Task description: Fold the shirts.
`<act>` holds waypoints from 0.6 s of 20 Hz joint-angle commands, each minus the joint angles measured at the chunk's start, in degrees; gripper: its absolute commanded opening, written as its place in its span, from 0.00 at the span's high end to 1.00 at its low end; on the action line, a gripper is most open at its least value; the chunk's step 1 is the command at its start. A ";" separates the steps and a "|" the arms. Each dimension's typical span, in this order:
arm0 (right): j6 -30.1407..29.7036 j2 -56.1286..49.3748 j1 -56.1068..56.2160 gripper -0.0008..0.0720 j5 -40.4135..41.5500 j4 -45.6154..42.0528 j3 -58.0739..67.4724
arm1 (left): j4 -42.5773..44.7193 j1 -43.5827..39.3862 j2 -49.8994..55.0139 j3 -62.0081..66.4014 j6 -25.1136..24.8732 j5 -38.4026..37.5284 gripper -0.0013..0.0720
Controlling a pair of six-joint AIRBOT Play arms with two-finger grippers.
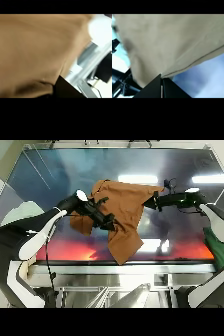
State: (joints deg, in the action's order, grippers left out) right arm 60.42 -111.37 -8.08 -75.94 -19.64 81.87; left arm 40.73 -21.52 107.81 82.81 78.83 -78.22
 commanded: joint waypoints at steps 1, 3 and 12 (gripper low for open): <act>-3.72 6.54 -3.10 0.97 -10.05 5.53 0.07 | 0.09 2.27 -6.08 6.54 -0.46 -9.70 0.96; -4.87 15.98 -5.53 0.97 -12.94 5.68 0.07 | -2.45 4.92 -13.14 10.29 -0.57 -12.26 0.95; -13.38 65.92 -12.55 0.97 14.78 4.90 0.07 | -19.26 22.08 -40.76 33.05 -3.82 -14.16 0.94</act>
State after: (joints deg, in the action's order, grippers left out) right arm 49.06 -58.13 -19.62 -73.93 -11.40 81.91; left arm 21.56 -4.54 73.91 110.34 75.70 -92.84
